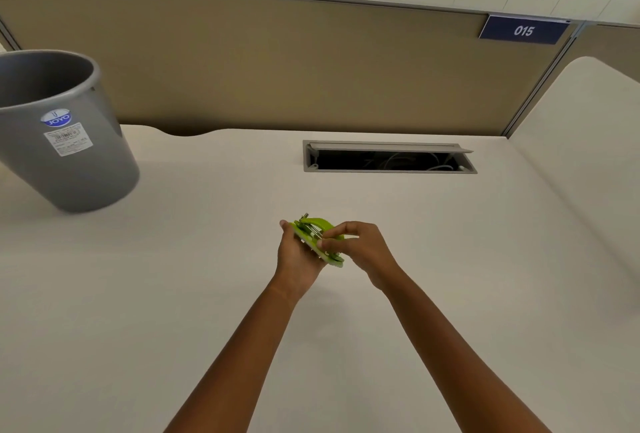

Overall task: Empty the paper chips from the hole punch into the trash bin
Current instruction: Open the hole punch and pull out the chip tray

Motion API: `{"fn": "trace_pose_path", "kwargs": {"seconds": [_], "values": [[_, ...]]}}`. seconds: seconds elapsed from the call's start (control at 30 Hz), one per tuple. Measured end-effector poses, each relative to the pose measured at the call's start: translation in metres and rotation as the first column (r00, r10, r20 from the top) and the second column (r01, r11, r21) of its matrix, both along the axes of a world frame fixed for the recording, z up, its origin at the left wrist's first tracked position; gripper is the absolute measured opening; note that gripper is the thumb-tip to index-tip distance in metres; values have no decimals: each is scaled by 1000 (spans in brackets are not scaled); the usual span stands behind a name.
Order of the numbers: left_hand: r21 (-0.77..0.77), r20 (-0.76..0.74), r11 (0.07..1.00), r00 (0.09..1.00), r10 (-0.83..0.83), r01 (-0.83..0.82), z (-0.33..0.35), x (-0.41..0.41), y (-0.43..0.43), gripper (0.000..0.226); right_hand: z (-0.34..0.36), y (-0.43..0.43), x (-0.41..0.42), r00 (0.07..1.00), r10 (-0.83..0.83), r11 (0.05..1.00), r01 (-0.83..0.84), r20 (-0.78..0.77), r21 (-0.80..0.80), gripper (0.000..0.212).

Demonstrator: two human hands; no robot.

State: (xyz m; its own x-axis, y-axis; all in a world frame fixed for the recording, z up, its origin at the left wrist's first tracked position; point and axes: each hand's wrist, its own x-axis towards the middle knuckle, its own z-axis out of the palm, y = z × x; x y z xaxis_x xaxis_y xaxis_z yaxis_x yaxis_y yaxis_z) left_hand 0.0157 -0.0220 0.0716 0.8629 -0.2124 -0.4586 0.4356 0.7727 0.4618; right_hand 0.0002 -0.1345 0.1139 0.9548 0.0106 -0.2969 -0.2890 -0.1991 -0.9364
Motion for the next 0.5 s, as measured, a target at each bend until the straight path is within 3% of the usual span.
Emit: {"fn": "trace_pose_path", "kwargs": {"seconds": [0.2,0.37,0.5], "values": [[-11,-47,1000,999,4,-4,1,3,3,64,9,9,1,997,9,999,-5,83,-42,18],[-37,-53,999,999,1,-3,-3,0,1,59,11,13,9,1000,-8,998,10,25,-56,39],[-24,-39,999,998,-45,44,-7,0,0,59,11,15,13,1000,-10,989,6,-24,-148,33]]}}
